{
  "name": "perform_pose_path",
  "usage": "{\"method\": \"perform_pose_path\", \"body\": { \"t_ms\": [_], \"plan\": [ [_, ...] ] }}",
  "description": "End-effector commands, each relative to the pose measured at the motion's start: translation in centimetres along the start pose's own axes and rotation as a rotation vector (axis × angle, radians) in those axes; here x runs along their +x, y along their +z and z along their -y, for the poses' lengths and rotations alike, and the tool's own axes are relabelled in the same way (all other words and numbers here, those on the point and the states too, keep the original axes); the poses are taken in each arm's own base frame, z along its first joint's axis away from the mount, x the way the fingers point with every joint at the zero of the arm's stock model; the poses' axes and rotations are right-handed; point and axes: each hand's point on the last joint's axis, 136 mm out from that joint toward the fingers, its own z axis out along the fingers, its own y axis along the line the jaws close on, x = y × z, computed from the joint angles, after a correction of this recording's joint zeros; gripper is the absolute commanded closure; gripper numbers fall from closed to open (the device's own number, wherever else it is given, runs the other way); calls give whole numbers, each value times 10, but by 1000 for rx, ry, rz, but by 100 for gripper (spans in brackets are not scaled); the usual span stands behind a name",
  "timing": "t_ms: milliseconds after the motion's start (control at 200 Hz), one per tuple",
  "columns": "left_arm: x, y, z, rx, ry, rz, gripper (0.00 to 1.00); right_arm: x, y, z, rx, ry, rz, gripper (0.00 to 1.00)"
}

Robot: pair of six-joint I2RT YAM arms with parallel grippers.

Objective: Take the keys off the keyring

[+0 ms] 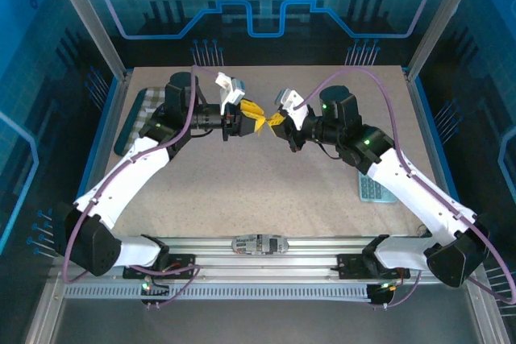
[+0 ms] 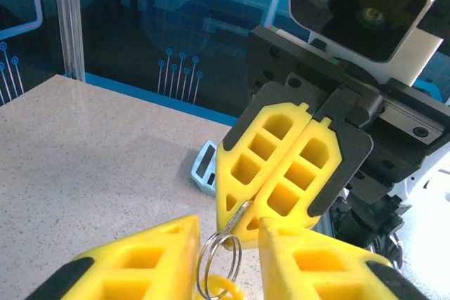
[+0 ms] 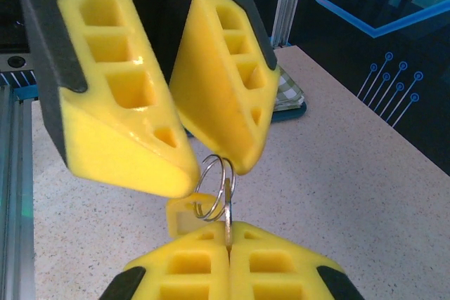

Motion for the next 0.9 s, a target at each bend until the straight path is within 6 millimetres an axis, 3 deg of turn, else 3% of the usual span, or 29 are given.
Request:
{"method": "perform_pose_path", "body": {
  "t_ms": [0, 260, 896],
  "plan": [
    [-6, 1, 11, 54, 19, -4, 79, -19, -9, -9, -23, -27, 56, 100],
    [-7, -1, 12, 50, 23, -2, 100, -19, -11, -9, -16, -31, 59, 100],
    [-35, -19, -6, -35, -30, 147, 100, -15, -22, -21, -27, -74, 131, 100]
  ]
}}
